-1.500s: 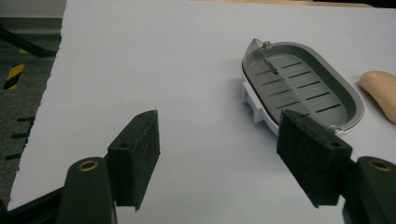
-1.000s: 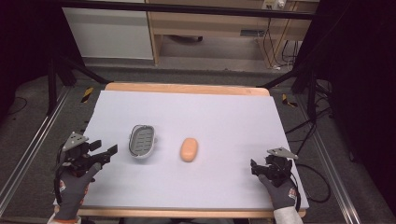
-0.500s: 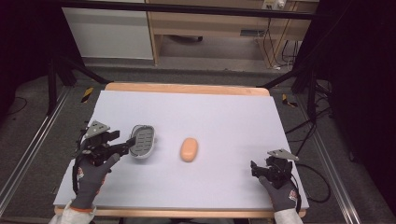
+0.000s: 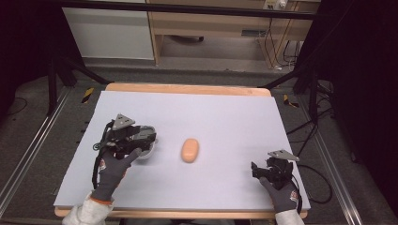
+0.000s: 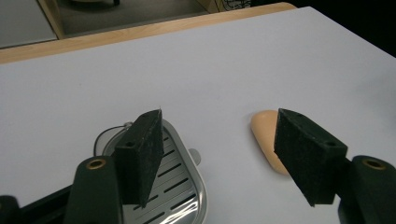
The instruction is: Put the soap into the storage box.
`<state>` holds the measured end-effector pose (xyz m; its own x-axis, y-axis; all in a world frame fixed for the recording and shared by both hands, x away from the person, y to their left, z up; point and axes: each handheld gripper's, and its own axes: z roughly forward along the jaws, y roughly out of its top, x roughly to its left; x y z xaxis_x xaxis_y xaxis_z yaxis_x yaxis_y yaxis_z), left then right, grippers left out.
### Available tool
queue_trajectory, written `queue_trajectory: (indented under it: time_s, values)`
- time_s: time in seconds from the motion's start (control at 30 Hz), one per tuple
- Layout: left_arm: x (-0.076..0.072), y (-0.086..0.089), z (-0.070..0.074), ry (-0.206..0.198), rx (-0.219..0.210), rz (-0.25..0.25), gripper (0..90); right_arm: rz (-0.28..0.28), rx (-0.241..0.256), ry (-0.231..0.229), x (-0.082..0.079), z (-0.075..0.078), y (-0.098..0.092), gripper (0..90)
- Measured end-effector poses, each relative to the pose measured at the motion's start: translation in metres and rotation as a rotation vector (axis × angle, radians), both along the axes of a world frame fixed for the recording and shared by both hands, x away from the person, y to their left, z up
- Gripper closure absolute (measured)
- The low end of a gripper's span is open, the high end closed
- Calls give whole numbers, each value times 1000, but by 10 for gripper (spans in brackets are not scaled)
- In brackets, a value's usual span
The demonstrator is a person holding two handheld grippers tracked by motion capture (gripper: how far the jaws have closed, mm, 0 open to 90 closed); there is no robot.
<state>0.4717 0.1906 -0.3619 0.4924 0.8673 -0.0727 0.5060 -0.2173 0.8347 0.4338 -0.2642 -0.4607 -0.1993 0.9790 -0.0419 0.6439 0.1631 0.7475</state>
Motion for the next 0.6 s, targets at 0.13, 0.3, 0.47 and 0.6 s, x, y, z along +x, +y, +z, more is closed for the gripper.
queue_trajectory:
  time_s: [0.13,0.3,0.47,0.6]
  values:
    - [6,-15,0,12,12,-11,337,2,0,1,0,0,1,110]
    - [13,-37,-3,25,34,-36,340,7,0,-1,1,0,2,110]
    - [17,-53,-8,38,56,-53,339,13,3,0,1,0,3,110]
    - [20,-65,-13,49,75,-64,338,16,4,2,1,-1,3,110]
